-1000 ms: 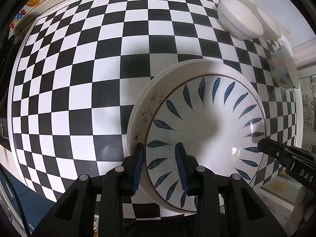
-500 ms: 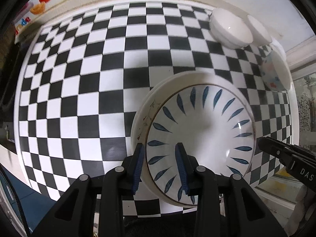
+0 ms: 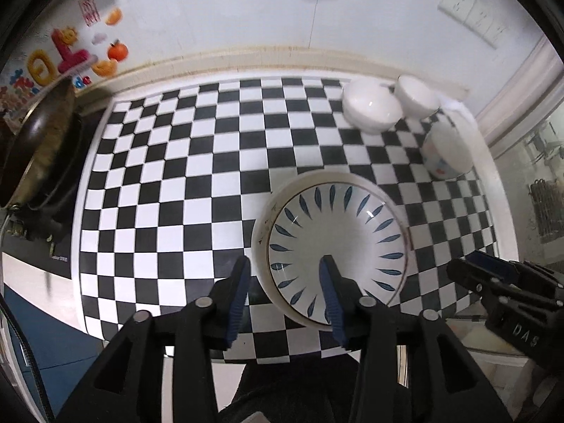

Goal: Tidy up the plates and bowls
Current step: 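Open both grippers and pull them back from the stack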

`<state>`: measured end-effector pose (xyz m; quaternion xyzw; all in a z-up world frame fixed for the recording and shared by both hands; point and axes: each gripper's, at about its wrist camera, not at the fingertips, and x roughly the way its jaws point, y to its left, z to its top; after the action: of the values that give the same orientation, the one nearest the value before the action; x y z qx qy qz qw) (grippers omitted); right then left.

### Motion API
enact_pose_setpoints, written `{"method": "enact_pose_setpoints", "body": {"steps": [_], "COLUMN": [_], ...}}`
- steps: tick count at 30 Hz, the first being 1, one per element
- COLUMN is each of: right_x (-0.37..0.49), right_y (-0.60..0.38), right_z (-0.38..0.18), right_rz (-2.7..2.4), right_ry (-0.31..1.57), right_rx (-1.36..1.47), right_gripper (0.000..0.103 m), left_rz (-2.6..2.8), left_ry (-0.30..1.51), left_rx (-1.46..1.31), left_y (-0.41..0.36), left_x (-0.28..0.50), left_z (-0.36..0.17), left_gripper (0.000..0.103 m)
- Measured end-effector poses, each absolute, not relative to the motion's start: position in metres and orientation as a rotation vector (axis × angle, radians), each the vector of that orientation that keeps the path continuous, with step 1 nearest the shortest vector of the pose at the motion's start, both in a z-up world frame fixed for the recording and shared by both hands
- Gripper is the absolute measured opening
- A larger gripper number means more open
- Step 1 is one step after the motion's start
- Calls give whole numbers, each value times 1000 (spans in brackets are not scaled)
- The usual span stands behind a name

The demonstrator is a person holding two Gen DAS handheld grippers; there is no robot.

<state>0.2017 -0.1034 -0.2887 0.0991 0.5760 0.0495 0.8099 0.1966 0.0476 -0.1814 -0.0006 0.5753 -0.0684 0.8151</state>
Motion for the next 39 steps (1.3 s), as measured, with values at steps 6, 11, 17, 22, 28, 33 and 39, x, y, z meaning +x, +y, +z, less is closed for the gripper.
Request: {"method": "enact_pose_setpoints", "body": {"steps": [6,11,17,22,28,33,39], "right_x": [168,143,120,101,89,84,92], "right_y": [-97,-92,-89,-84,-81,-82,-88], "right_z": [-250,-223,-198,-183,-176,-175,-177], "right_rz": [108,91,78,80,74,84,138], "right_ry": [1149,1084,1033,1012,1012,1026,1035], "right_rx": [182,168,164,152,146,145,155], "right_gripper": [69,80,84,86,86,86,86], "left_rz": [-150,-148,-149,-154,-157,-153,-112], "left_ry": [1171,1109,1063,1058,1067,1075,1078], "left_rx": [-34,-35,-26,-31,-43,-48,-52], "left_y": [50,51,50,50,49,47,41], "left_x": [173,152,128,113,99,93,97], "left_z": [-149,-125,-104,-99,-98,-98,-97], "left_gripper": [66,74,84,84,84,84,84]}}
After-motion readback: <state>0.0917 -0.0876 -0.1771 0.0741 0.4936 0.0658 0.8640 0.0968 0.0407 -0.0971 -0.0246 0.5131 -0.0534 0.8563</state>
